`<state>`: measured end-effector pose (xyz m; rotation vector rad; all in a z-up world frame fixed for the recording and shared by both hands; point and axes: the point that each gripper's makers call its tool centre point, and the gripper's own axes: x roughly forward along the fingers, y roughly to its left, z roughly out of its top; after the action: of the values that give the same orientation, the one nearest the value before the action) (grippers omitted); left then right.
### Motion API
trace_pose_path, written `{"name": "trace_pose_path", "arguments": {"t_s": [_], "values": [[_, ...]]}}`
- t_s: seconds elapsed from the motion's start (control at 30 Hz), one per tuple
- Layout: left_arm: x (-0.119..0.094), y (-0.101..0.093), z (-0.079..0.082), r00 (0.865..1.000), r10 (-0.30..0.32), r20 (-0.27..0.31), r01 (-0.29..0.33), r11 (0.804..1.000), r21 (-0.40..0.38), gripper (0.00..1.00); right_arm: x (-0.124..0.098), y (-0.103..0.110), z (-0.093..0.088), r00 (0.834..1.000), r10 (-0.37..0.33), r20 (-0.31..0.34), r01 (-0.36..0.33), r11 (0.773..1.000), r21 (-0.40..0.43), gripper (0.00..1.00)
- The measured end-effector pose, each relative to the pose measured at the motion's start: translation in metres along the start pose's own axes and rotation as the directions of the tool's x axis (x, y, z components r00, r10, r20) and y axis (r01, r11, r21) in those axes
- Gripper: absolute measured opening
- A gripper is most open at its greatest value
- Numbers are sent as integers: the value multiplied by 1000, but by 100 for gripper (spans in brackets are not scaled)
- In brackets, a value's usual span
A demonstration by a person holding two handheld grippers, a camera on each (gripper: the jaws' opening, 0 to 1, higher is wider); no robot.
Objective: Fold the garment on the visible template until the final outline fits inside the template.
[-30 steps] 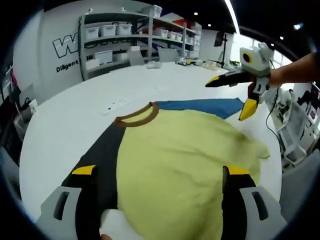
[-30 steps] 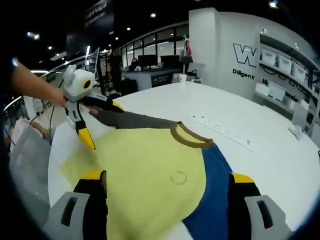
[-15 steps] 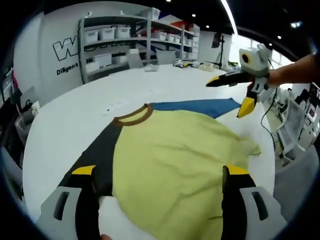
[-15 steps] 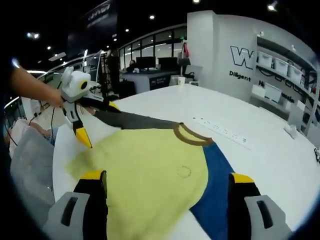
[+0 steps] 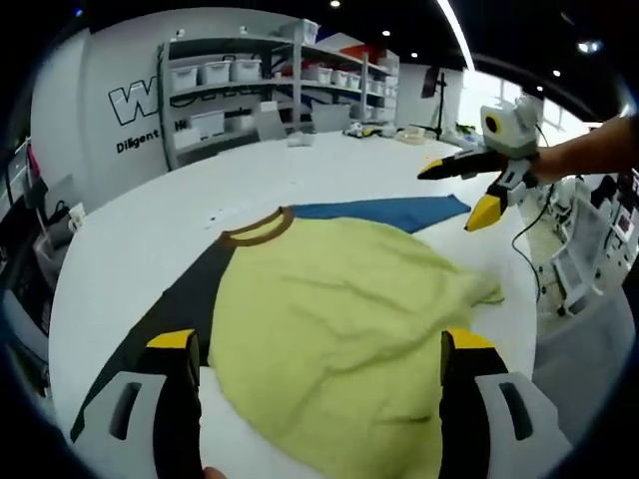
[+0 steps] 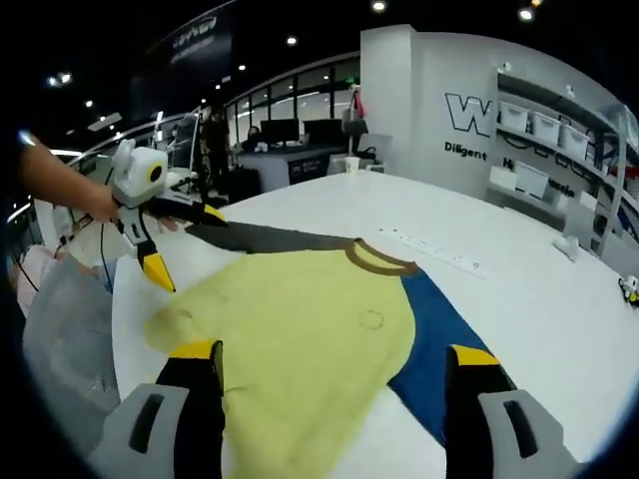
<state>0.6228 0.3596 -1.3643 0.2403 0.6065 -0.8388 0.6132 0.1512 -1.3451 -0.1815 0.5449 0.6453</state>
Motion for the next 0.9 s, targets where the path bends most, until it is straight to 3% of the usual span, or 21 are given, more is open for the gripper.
{"name": "trace_pose_path", "arguments": {"t_s": [0.27, 0.43, 0.6, 0.9], "values": [[-6, -15, -8, 1000, -10, 5, 10, 1000, 9, 92, -9, 13, -5, 1000, 8, -9, -9, 1000, -16, 83], [-13, -21, -16, 1000, -26, -3, 26, 999, 28, 89, -16, 28, -11, 999, 42, -15, -43, 998, -45, 69], [-26, -25, -25, 1000, -27, 3, 27, 999, 27, 85, -23, 38, -24, 998, 52, -36, -54, 997, -60, 63], [-38, -38, -50, 999, -41, -26, 43, 996, 73, 70, -37, 55, -52, 992, 92, -82, -97, 994, -57, 41]]}}
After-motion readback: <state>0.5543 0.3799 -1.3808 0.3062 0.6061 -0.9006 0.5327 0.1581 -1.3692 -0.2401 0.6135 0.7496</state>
